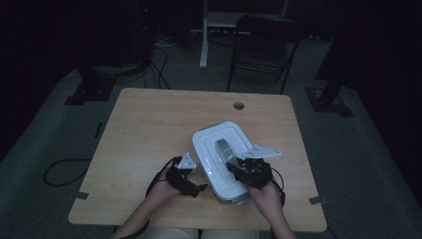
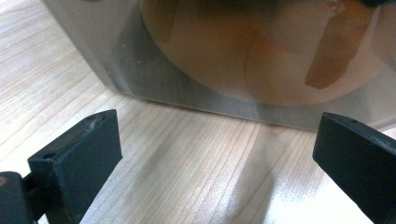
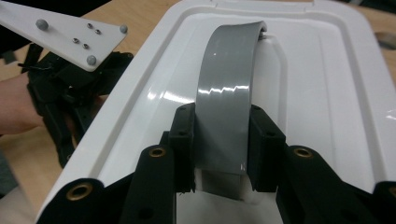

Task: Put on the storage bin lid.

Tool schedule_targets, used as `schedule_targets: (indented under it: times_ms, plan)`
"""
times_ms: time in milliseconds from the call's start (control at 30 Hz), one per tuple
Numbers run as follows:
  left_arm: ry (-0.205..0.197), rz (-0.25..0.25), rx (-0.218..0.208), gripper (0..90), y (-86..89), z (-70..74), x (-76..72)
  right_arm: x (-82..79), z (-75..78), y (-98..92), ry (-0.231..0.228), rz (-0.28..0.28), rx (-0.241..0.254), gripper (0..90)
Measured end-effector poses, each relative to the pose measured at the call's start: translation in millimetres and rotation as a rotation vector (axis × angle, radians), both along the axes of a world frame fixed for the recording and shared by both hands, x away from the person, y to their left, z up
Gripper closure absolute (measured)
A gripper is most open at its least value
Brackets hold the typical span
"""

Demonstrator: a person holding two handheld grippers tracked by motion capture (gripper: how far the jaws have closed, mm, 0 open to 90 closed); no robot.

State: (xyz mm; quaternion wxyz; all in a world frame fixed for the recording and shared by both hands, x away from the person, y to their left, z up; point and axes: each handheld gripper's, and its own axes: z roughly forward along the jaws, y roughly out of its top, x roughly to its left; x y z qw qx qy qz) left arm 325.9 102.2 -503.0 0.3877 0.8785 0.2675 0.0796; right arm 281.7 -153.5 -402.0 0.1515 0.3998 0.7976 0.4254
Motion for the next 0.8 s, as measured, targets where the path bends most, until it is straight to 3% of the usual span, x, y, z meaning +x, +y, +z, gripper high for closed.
schedule_targets:
  times_ms: [167, 300, 400, 567, 800]
  plan:
    - [0.003, 0.010, -0.006, 1.8, 2.1, 1.4, 1.2, 4.0, 1.4, 1.4, 0.006, 0.010, -0.003, 63.0]
    - [0.004, 0.012, -0.009, 1.8, 2.5, 2.2, 2.1, 4.7, 2.8, 1.3, 0.017, 0.031, 0.001, 47.8]
    - [0.005, 0.015, -0.008, 1.8, 2.8, 2.9, 2.9, 3.1, 3.9, -2.0, 0.015, 0.043, 0.033, 39.1]
    - [0.003, 0.017, -0.009, 1.9, 4.0, 3.9, 2.9, 0.1, 7.9, -11.2, -0.018, 0.028, 0.083, 33.4]
    - [0.002, 0.024, -0.011, 1.8, 4.8, 4.4, 3.9, -3.0, 20.4, -30.5, -0.075, -0.015, 0.117, 28.2]
